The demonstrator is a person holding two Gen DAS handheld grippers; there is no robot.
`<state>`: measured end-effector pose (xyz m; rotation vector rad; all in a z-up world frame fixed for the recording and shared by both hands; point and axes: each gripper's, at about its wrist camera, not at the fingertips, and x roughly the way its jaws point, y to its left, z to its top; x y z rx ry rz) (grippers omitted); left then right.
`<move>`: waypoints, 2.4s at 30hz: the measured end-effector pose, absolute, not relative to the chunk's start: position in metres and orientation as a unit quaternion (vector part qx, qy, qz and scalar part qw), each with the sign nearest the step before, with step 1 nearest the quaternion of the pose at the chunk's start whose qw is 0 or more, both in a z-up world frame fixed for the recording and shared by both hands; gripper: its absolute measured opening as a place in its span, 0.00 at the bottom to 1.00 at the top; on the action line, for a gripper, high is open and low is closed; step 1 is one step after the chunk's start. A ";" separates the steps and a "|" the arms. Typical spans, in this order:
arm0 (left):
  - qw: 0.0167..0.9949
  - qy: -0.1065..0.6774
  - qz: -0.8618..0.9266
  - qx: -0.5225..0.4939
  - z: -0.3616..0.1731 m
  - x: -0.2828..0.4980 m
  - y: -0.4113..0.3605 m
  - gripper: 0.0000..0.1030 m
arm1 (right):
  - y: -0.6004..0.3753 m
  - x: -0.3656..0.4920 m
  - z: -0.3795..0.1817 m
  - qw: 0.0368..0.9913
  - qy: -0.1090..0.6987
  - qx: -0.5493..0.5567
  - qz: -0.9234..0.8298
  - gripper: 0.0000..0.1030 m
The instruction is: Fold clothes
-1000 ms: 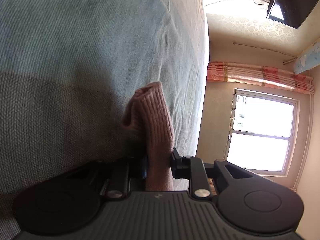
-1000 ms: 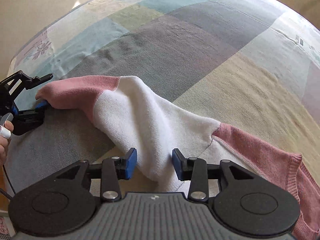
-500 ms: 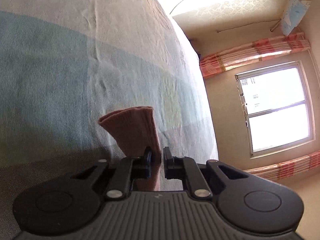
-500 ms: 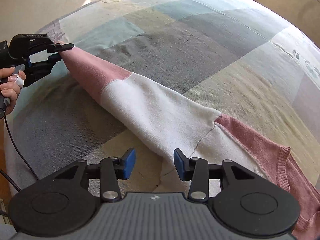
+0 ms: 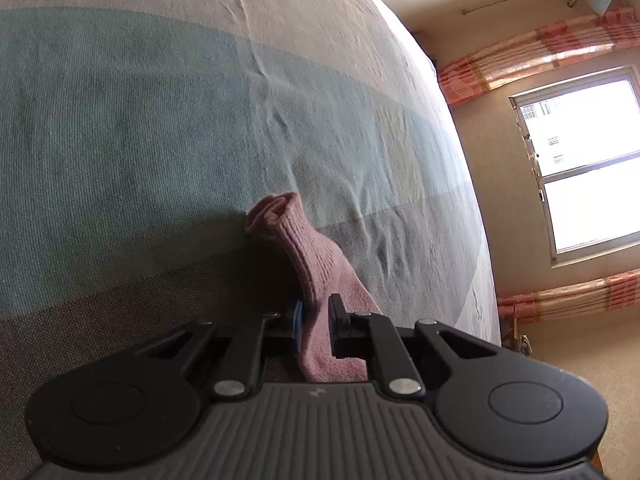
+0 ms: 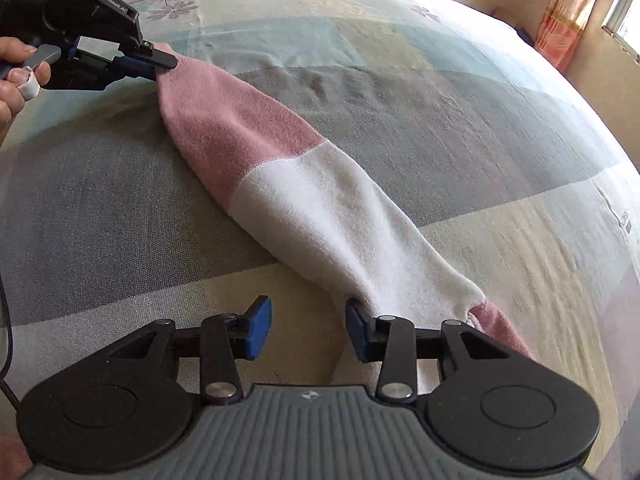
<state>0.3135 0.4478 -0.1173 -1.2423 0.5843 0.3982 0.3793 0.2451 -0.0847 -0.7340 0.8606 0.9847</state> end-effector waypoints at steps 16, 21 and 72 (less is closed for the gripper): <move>0.773 0.316 0.150 -0.529 -0.107 0.321 0.432 0.24 | 0.246 0.358 -0.117 0.746 0.370 -0.434 0.344 0.26; 0.774 0.328 0.122 -0.529 -0.107 0.311 0.426 0.26 | 0.238 0.362 -0.116 0.751 0.367 -0.420 0.354 0.22; 0.772 0.276 0.150 -0.552 -0.139 0.341 0.443 0.26 | 0.269 0.367 -0.111 0.699 0.330 -0.413 0.482 0.19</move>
